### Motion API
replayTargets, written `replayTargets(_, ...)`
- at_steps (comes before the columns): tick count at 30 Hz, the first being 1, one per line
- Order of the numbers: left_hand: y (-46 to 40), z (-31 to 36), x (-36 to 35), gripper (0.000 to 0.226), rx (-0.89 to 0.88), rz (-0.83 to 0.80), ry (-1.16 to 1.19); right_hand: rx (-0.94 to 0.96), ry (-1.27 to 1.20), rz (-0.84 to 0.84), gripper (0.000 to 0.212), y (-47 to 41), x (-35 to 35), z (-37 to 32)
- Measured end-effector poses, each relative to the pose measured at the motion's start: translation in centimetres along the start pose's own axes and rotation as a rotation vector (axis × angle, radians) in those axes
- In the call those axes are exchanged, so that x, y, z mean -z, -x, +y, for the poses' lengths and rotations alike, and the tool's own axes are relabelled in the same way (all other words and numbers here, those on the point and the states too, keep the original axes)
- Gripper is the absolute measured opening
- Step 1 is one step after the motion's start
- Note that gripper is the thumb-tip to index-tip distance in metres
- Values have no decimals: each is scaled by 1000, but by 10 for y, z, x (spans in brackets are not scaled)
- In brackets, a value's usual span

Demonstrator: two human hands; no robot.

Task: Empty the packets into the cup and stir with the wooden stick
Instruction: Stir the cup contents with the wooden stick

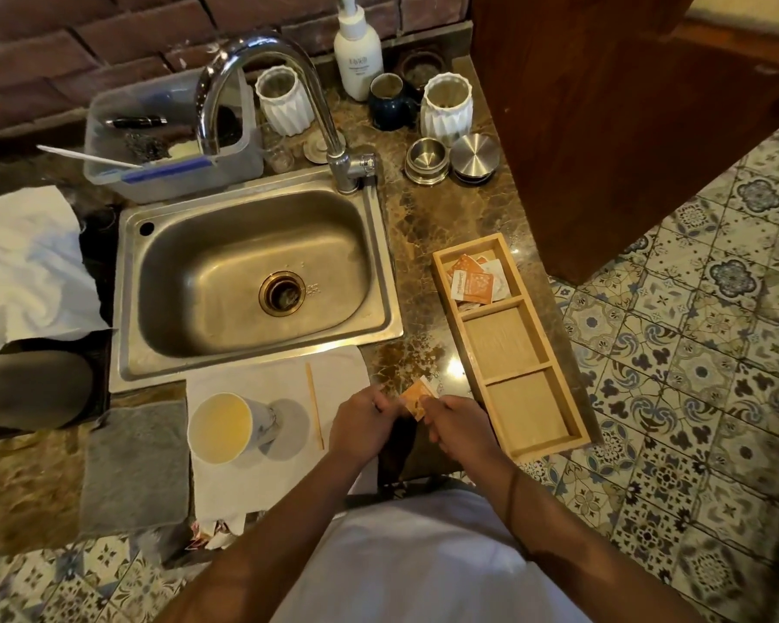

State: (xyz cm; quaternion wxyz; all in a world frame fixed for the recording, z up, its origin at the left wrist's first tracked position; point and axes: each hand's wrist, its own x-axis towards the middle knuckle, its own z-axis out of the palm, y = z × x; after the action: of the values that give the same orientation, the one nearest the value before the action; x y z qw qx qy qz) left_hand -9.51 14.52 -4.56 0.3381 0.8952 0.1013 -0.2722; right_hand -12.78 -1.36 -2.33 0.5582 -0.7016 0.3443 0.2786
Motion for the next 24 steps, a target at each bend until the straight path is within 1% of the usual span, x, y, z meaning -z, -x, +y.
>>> replayTargets(3, 15, -4, 16, 33, 17, 95, 48, 98, 108, -9, 41, 4, -3, -9)
replayTargets(5, 28, -9, 31, 36, 37, 153, 91, 135, 163, -51, 33, 6, -8, -16)
replayTargets(6, 35, -13, 39, 39, 51, 170, 148, 153, 183, -77, 28, 5, -11, -20)
replayTargets(9, 57, -24, 63, 41, 110, 187, 430, 230, 290, -118, 21, -1, -26, -29)
replayTargets(11, 69, -29, 74, 40, 135, 199, 528, 276, 392, -130, 18, -9, -39, -32)
replayTargets(13, 78, -39, 81, 40, 153, 209, 560, 311, 461, -127, 19, -14, -53, -36)
replayTargets(16, 91, -59, 93, 50, 182, 216, 631, 337, 512, -138, 19, -18, -75, -44)
replayTargets(18, 102, -74, 101, 58, 159, 244, 647, 330, 541, -149, 18, -19, -90, -47)
replayTargets(21, 114, -98, 113, 67, 106, 308, 628, 332, 647, -115, 21, -19, -112, -49)
replayTargets(24, 112, -122, 129, 63, 87, 341, 593, 332, 728, -80, 21, -18, -130, -53)
